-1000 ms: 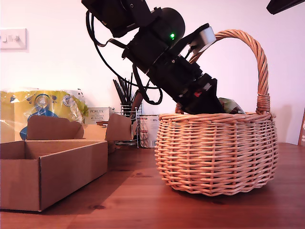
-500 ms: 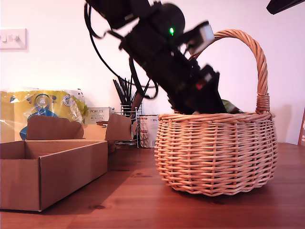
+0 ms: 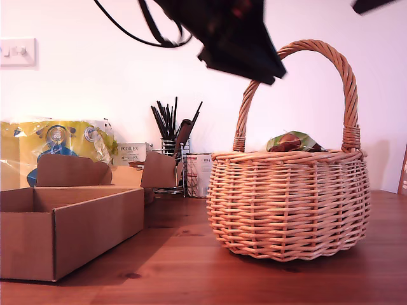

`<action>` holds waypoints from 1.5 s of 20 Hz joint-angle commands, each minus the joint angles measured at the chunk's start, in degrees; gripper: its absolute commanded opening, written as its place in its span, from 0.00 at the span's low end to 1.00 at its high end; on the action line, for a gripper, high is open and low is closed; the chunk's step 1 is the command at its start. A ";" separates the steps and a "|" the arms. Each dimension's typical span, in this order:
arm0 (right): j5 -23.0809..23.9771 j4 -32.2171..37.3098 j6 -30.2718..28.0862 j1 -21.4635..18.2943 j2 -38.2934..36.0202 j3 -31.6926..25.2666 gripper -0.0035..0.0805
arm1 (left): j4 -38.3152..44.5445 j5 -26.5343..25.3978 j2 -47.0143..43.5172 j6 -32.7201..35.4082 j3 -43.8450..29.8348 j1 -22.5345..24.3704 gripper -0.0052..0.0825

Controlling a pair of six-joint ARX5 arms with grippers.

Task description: Move the bags of Easter eggs from the cardboard box on the left into the woven basket on the right side.

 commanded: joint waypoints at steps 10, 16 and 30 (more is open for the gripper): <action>0.81 8.24 4.11 -14.78 -1.73 -0.94 0.03 | 22.56 -9.99 -31.23 -12.13 -33.83 13.97 0.03; -1.53 7.72 4.02 -17.57 -9.94 -5.05 0.03 | 23.50 -11.19 -50.93 -15.32 -46.95 25.03 0.03; -1.53 -3.06 4.68 -17.57 -11.21 -5.01 0.03 | 10.56 -12.76 -66.84 -15.32 -48.09 26.88 0.03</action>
